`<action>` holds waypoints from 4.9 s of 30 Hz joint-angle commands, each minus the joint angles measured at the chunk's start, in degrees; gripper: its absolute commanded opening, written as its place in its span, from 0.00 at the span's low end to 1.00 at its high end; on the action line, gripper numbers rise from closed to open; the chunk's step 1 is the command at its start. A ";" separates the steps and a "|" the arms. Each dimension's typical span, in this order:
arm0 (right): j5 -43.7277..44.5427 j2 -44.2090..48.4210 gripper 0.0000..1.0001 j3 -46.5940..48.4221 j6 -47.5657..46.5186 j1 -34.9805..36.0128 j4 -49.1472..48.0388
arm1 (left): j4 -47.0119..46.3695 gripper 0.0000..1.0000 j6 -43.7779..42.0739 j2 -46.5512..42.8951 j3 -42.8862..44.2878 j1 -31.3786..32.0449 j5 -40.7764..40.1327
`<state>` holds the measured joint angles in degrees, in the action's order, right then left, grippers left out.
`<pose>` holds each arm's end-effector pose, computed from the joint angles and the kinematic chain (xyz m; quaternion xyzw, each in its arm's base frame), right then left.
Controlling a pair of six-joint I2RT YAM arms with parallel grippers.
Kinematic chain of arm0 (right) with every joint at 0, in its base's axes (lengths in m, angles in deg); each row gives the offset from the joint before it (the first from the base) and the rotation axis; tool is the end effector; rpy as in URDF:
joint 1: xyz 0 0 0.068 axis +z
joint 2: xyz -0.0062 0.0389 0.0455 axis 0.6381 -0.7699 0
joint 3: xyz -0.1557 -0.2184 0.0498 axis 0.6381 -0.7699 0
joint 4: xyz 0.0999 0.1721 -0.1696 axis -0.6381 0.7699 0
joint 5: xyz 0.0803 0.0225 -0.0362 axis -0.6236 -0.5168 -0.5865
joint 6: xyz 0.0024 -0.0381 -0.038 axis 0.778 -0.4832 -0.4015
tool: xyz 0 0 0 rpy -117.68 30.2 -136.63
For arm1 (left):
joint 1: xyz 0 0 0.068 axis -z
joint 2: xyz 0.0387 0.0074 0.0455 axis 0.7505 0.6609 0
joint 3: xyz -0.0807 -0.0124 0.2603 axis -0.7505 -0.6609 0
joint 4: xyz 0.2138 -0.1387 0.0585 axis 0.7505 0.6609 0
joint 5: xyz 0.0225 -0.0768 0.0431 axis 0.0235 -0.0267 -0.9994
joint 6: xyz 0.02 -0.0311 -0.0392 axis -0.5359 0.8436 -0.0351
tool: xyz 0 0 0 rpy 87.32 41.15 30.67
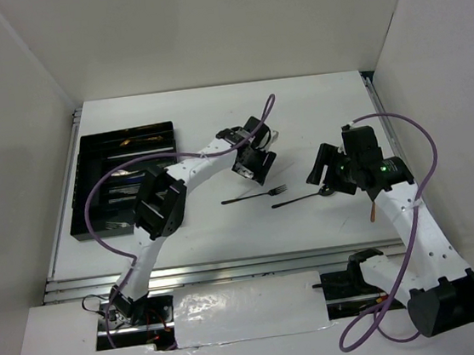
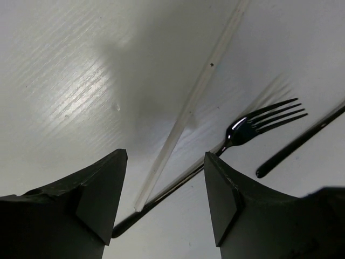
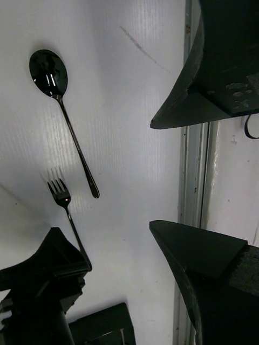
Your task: Sort the eating utensils into containers
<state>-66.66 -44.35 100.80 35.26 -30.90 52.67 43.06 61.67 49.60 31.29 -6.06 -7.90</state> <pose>0.1811 0.0318 0.3081 0.1445 0.9282 0.1585 0.3041 0.3656 -0.3366 0.2000 0.2471 0.9322 -0.1312 0.2297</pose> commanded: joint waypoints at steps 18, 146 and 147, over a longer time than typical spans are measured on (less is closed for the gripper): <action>-0.57 -0.32 0.76 -0.40 0.34 0.12 -0.05 | 3.90 0.45 -4.02 7.38 2.84 1.82 -12.19; -1.01 -19.49 0.76 3.91 -3.00 -0.32 -3.39 | -12.27 0.48 89.85 -12.13 -21.68 -35.36 -31.80; -1.01 -19.31 0.76 3.91 -2.91 -0.32 -3.39 | -12.28 0.50 89.49 -12.31 -21.51 -35.36 -31.80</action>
<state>-67.97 -65.35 102.25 32.39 -30.92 50.55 31.52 153.23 36.97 7.20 -41.41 -39.79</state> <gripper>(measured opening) 0.762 0.486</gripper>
